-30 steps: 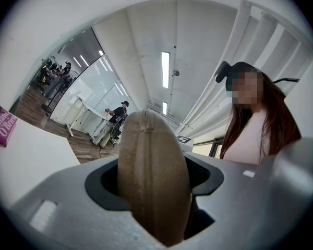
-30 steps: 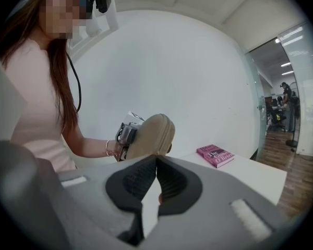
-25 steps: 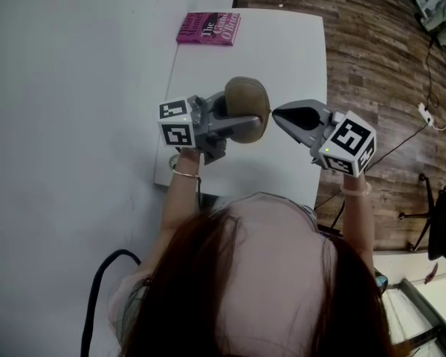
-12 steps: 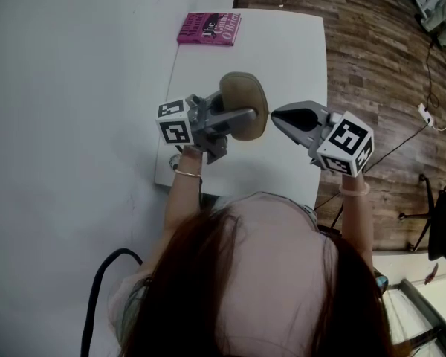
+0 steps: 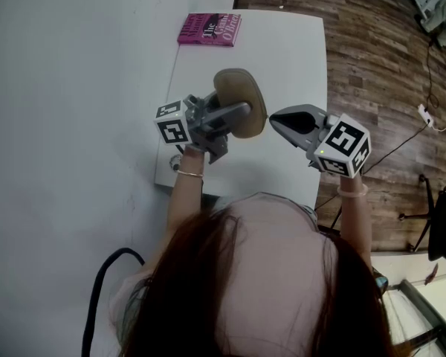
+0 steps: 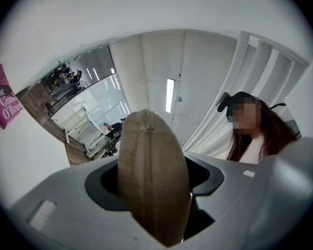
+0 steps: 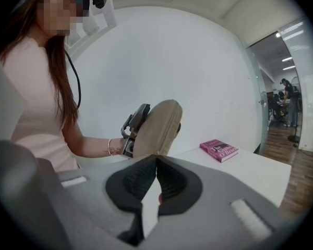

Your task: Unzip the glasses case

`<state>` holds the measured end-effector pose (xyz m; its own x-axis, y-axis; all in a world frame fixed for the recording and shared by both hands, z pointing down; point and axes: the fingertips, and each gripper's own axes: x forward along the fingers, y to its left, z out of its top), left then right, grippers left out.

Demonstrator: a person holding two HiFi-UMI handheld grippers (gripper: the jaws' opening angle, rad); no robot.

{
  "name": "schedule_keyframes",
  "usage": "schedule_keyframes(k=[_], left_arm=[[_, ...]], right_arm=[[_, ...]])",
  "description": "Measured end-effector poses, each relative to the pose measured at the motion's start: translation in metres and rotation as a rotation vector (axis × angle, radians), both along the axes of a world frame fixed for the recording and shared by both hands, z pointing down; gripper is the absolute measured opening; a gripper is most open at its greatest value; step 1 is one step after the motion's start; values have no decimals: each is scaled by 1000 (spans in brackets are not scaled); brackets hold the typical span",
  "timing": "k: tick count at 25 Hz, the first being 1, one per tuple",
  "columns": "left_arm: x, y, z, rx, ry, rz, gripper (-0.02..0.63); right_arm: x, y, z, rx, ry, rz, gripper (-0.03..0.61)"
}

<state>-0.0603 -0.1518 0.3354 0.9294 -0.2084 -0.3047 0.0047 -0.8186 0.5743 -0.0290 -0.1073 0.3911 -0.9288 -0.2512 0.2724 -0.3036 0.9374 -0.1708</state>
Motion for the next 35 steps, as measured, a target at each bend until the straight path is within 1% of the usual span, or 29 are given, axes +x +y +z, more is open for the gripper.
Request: schedule_keyframes(k=[2, 6, 10, 23, 35], left_arm=[[-3, -2, -1, -7, 23, -10, 301], [-6, -3, -1, -15, 43, -20, 301], [-12, -6, 0, -36, 87, -38, 301], [-15, -12, -1, -58, 126, -80, 301], [-24, -23, 2, -105, 207, -145, 301]], right_arm=[[-2, 1, 2, -4, -2, 1, 6], [-2, 2, 3, -10, -6, 3, 5], [-4, 3, 5, -10, -2, 3, 5], [-1, 3, 7, -24, -4, 7, 5], [-1, 4, 11, -47, -17, 18, 6]])
